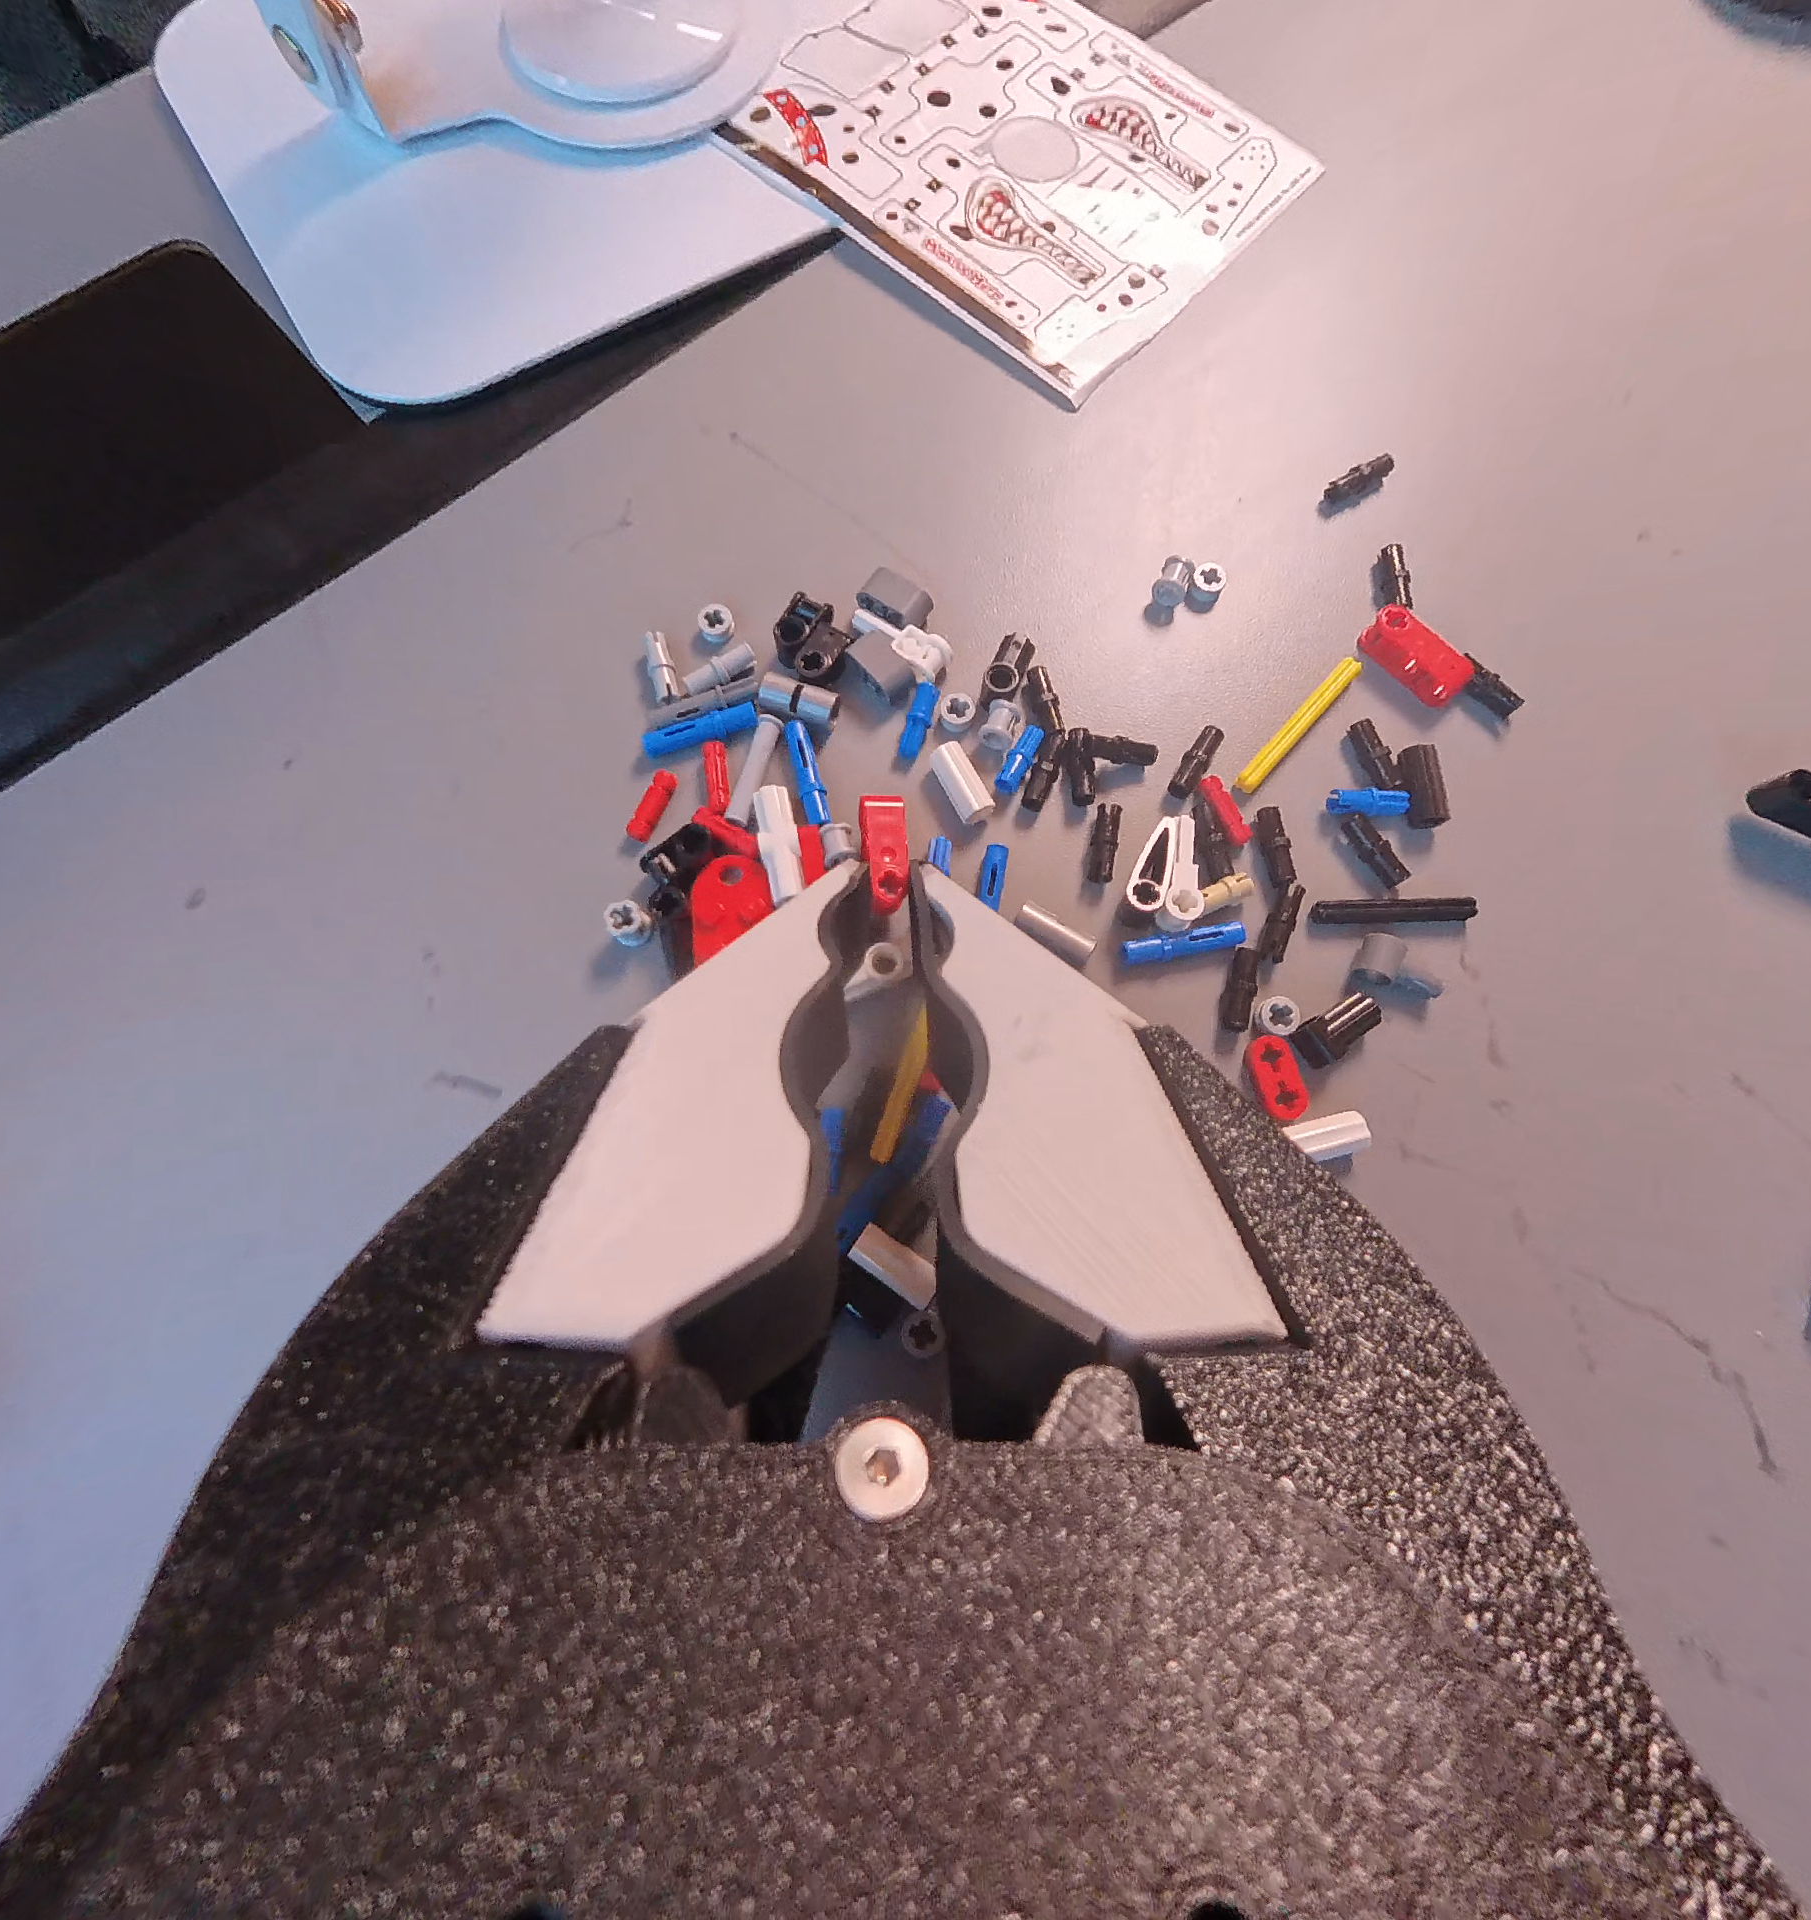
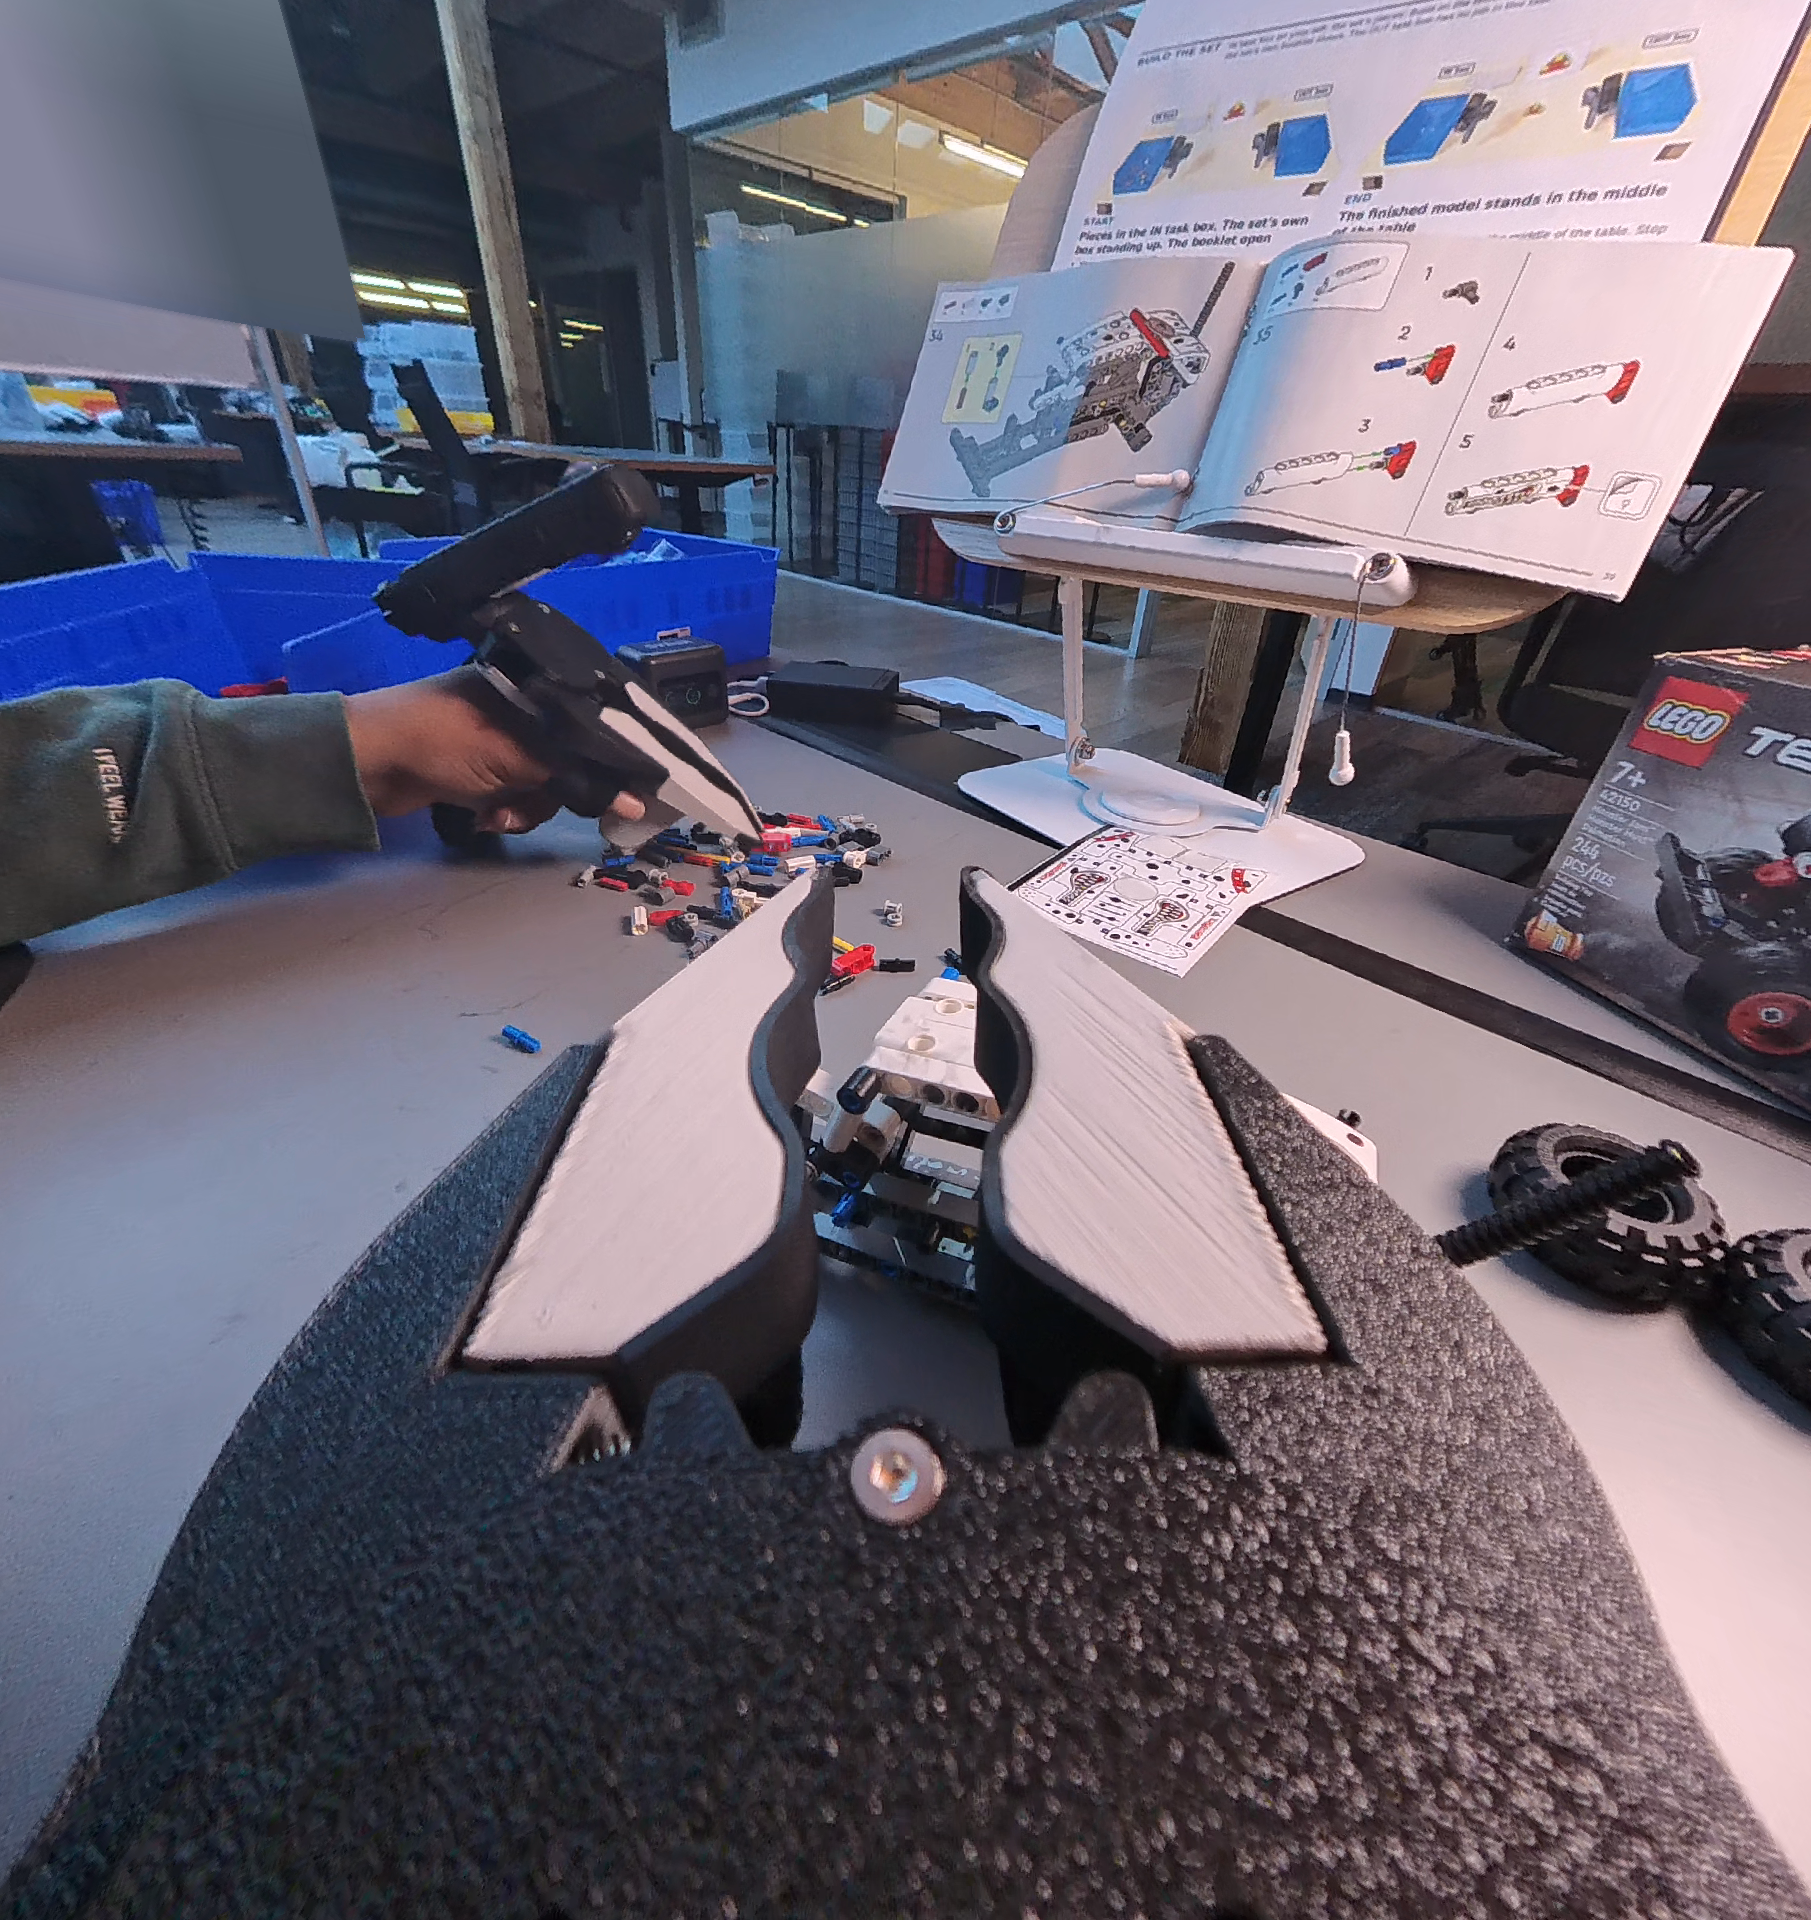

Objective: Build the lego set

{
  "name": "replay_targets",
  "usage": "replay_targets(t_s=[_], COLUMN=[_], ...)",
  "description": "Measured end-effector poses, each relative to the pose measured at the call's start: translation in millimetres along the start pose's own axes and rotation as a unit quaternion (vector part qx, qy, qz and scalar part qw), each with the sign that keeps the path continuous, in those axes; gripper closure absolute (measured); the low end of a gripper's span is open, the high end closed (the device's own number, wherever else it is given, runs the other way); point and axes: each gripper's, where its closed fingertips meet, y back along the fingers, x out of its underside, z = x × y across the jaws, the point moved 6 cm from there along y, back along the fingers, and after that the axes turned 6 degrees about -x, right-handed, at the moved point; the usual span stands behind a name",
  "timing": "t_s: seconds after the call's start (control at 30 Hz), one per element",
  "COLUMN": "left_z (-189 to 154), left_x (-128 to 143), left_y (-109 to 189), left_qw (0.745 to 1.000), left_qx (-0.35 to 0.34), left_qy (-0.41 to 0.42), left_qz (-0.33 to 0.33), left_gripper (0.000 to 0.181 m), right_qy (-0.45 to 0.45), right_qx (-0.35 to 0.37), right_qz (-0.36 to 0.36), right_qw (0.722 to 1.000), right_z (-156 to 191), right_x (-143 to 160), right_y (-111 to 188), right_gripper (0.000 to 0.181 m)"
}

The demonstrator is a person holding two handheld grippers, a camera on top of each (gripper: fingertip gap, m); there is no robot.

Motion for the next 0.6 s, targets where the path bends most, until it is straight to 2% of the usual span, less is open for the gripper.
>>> replay_targets(t_s=[0.13, 0.23, 0.3, 0.43, 0.6], left_z=[2, -4, -20, -78, -147], left_x=[-11, -21, -27, -13, 30], left_y=[12, 26, 41, 72, 84], left_qw=[0.998, 0.987, 0.976, 0.963, 0.959], left_qx=[0.026, 0.09, 0.148, 0.243, 0.265], left_qy=[0.047, 0.106, 0.112, 0.046, -0.084], left_qz=[-0.043, -0.085, -0.112, -0.108, -0.051], left_gripper=[0.174, 0.174, 0.174, 0.174, 0.174], right_qy=[0.002, 0.004, 0.008, 0.024, 0.03], right_qx=[0.001, 0.0, 0.0, 0.0, -0.002], right_qz=[0.003, 0.005, 0.006, 0.011, 0.014], right_qw=[1.0, 1.0, 1.0, 1.0, 0.999], right_z=[0, 0, 1, 4, 6], right_x=[1, 2, 1, 0, 1], right_y=[0, -1, -1, 0, -1], right_gripper=[0.158, 0.158, 0.158, 0.158, 0.158])
